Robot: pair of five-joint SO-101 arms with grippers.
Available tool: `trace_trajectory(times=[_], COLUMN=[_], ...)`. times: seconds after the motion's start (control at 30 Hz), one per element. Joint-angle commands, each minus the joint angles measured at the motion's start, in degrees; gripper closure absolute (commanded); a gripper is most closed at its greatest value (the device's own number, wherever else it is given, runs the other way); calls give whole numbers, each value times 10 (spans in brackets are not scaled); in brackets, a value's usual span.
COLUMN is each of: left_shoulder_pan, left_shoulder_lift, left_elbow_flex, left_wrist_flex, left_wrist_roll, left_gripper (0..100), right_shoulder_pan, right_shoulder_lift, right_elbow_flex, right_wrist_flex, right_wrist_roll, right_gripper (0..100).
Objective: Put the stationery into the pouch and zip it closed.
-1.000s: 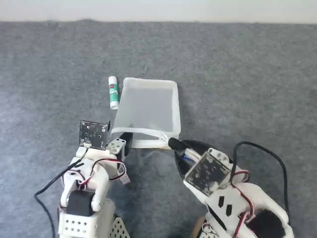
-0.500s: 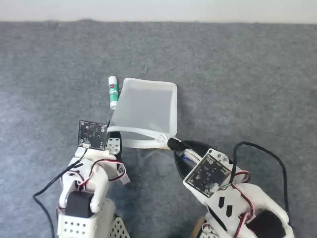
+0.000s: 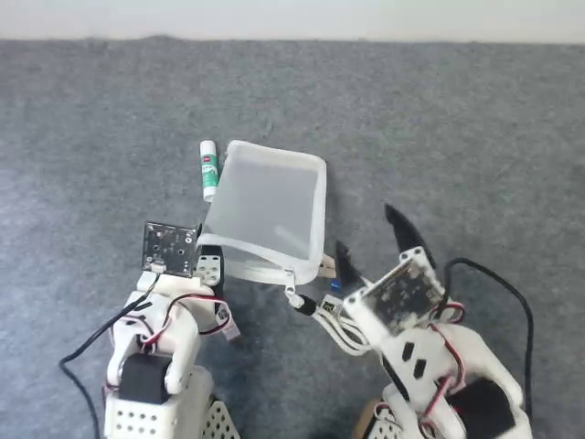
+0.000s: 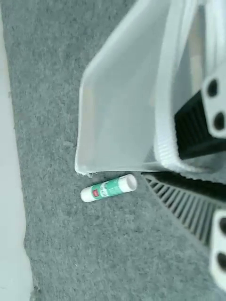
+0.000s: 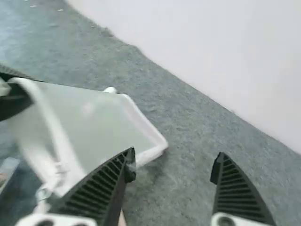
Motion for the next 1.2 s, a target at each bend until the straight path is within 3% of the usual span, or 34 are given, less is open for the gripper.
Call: trace_trajectory(times=[0.0, 0.27, 0.5, 0.97, 1.17], left_shoulder_pan=[-2, 2, 4, -3, -79], left_shoulder_lift=[-8, -7, 2, 264, 307], left_elbow_flex=[-58, -142, -222, -479, -495], left_wrist_flex=[4, 36, 44, 44, 46], left_wrist_roll=[-13, -18, -18, 24, 71], left_gripper=[991, 991, 991, 991, 991], right_shoulder_pan=[56, 101, 106, 116, 114], right_shoulder_lift=[-5, -5, -5, -5, -5], right_elbow_flex=[35, 162, 200, 217, 217], right_wrist_flex=[-92, -275, -320, -338, -338], right_wrist_roll=[-40, -87, -87, -111, -112], right_gripper=[746, 746, 746, 746, 746])
